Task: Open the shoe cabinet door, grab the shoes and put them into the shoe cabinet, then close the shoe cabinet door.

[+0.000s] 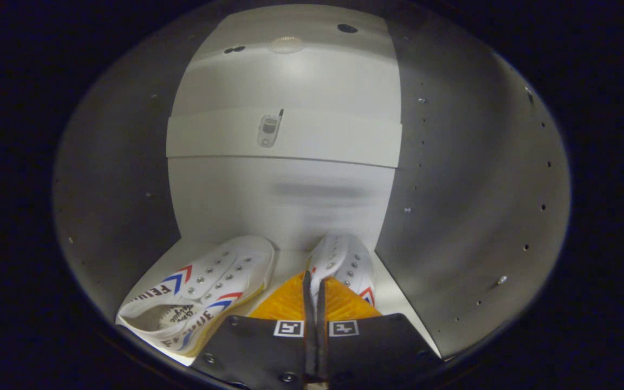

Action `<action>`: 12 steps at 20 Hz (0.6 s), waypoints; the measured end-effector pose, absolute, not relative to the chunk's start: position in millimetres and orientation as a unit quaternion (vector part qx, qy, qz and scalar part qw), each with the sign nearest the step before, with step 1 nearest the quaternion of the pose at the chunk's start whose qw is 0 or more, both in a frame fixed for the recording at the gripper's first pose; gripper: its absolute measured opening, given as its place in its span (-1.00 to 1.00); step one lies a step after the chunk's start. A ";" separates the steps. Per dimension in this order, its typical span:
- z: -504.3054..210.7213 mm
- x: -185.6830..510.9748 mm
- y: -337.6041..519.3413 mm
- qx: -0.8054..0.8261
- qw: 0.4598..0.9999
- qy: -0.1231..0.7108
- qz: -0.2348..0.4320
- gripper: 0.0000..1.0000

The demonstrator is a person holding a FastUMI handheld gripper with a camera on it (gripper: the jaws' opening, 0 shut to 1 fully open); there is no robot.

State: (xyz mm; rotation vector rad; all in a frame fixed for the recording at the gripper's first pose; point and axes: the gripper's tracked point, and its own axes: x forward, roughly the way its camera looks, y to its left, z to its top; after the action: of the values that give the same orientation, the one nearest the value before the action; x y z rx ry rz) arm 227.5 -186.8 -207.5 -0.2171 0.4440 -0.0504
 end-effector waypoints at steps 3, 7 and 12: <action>-210.6 228.3 -184.7 -0.100 0.969 0.226 -0.023 -0.94; -212.6 226.0 -181.8 -0.094 0.968 0.232 -0.026 -0.72; -208.5 217.7 -175.7 -0.088 0.969 0.227 -0.027 -0.48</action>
State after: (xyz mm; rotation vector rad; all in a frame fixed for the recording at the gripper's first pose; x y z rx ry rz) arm 217.7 -175.7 -208.5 -0.1785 0.4590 -0.0551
